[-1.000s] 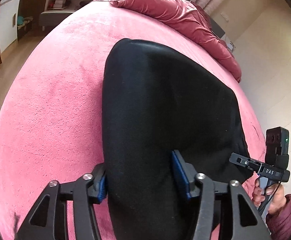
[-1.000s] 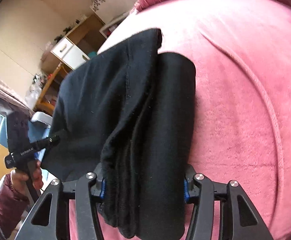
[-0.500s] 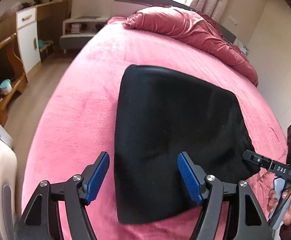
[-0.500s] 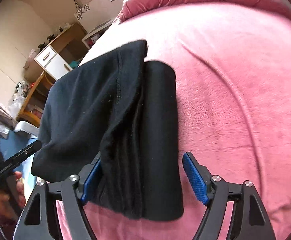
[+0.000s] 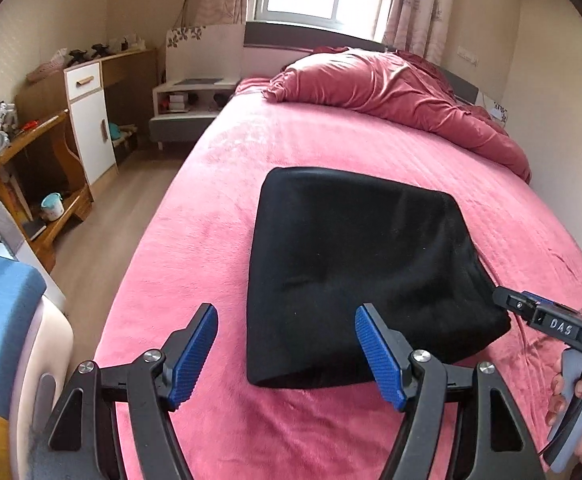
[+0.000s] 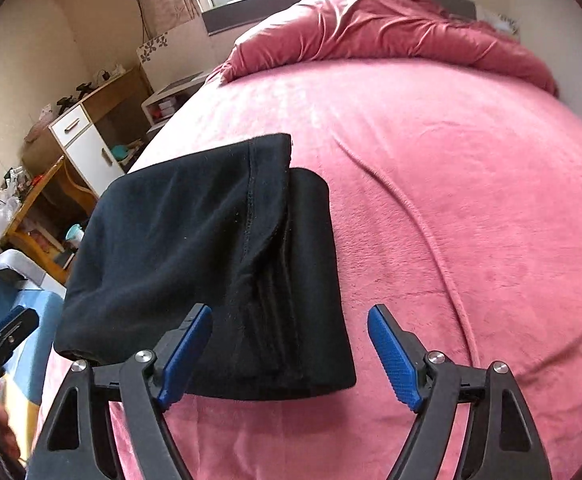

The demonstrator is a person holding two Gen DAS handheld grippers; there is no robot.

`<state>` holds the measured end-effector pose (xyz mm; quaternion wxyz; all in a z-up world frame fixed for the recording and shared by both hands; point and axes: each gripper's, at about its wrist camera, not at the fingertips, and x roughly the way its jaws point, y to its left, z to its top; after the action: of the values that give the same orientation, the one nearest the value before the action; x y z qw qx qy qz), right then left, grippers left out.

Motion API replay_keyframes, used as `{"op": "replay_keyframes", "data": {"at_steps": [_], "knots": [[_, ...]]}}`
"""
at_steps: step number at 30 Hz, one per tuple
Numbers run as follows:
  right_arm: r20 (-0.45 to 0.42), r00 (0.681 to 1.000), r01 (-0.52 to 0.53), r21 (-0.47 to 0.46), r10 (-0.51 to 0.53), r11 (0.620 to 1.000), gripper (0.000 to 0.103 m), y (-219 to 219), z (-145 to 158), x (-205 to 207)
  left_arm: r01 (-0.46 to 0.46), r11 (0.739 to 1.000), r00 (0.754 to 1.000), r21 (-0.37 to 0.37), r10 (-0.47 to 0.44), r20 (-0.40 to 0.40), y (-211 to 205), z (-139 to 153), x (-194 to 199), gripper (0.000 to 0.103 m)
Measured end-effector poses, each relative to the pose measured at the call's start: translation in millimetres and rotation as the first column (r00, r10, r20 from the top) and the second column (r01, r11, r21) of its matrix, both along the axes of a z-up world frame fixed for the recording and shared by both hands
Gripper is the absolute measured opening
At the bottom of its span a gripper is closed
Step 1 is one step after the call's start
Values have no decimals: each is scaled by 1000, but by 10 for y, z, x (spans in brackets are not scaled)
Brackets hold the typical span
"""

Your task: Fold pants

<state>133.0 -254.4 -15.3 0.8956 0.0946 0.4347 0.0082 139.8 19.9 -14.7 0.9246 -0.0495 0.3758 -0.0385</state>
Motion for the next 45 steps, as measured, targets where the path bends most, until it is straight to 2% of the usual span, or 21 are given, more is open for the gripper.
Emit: {"op": "replay_keyframes", "data": {"at_steps": [12,24,27,30,38,45], "knots": [[55,998,-3,-99,9,995,87,383,107,-433,-15,1000,1000,13,15,21,-29,52,-401,73],[34,999,-19,-65,21,998,88,492,7,-805,-18,1000,1000,7,18,18,-42,19,-721,73],[62,998,16,-107,-10,994,88,532,53,-945,-24,1000,999,18,23,32,-61,53,-840,73],[83,996,50,-103,-41,993,98,553,99,-1060,-35,999,999,16,34,41,-64,71,-980,73],[115,992,76,-238,-50,968,100,770,158,-1330,-41,998,998,54,37,59,-84,17,-1272,73],[123,990,92,-229,-65,969,100,764,144,-1529,-44,998,997,45,41,64,-42,31,-1340,73]]}}
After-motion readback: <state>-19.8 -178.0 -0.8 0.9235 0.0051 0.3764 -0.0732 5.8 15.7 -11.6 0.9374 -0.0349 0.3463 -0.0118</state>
